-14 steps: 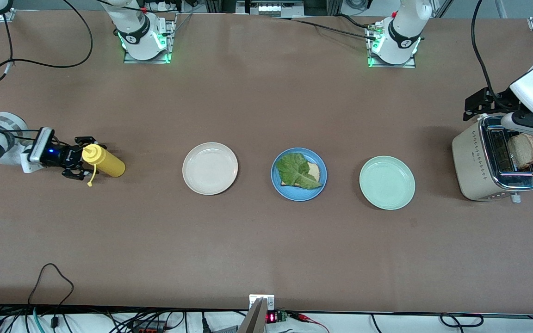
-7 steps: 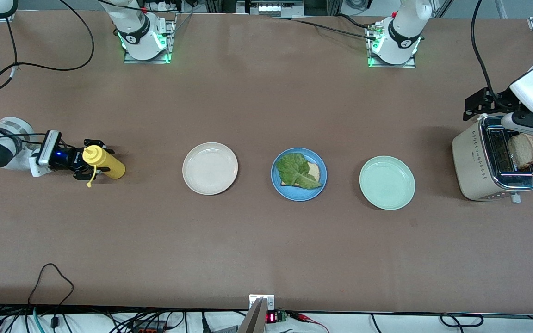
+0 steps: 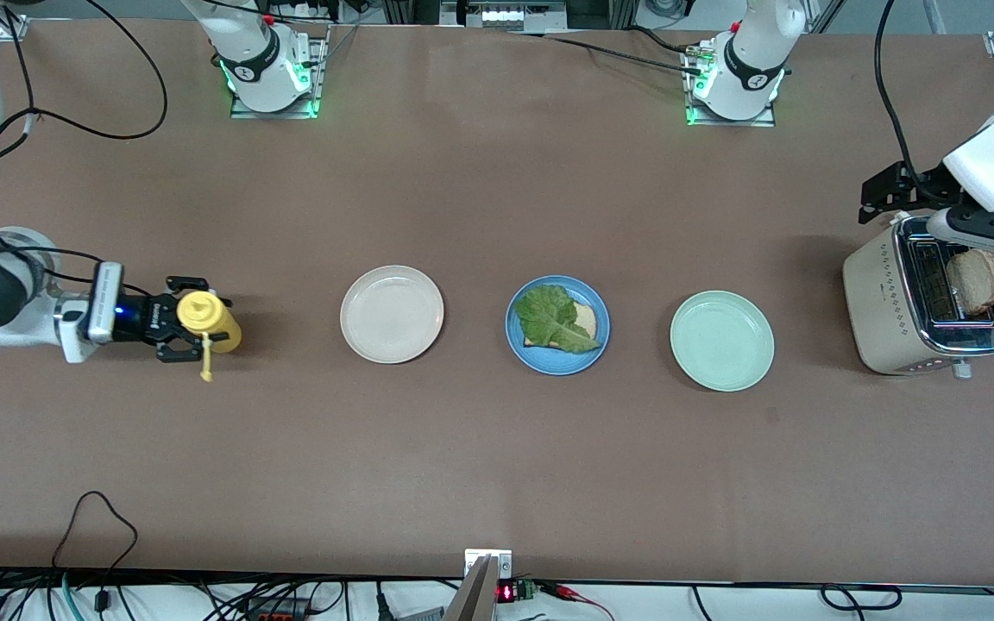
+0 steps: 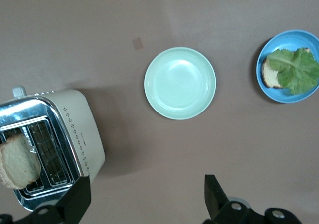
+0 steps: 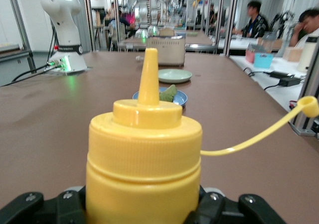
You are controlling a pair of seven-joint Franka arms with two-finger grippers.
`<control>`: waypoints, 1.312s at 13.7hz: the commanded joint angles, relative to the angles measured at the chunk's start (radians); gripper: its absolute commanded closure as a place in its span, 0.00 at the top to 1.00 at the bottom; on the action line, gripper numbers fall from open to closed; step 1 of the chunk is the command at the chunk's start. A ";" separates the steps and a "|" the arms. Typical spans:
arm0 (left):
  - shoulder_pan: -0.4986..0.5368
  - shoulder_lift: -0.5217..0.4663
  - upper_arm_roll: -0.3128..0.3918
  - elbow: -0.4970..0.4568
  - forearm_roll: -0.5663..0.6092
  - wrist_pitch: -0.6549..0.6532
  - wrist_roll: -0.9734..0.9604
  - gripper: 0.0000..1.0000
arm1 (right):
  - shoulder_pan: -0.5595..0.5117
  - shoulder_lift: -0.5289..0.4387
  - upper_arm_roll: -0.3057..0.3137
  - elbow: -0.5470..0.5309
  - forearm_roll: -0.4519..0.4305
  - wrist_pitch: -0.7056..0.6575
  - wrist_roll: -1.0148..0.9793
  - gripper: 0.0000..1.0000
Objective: Make sandwich in blue plate with both arms
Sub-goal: 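Carry the bottle over the blue plate and tilt it over the lettuce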
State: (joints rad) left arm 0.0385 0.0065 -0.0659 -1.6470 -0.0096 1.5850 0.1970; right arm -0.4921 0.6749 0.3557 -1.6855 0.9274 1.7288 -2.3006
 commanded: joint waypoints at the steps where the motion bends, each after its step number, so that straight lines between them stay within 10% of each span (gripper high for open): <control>1: -0.003 0.001 -0.002 0.019 -0.009 -0.034 -0.007 1.00 | 0.149 -0.078 -0.015 0.030 0.001 0.105 0.162 0.14; 7: 0.012 0.004 0.003 0.019 -0.010 -0.033 -0.017 1.00 | 0.433 -0.098 -0.018 0.134 -0.336 0.383 0.629 0.14; 18: -0.002 0.052 -0.005 0.023 -0.010 0.110 -0.068 1.00 | 0.854 -0.048 -0.027 0.196 -1.368 0.516 1.599 0.15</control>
State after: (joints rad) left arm 0.0385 0.0218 -0.0701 -1.6465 -0.0096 1.6446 0.1423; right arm 0.3091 0.6129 0.3491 -1.5189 -0.3266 2.2582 -0.8022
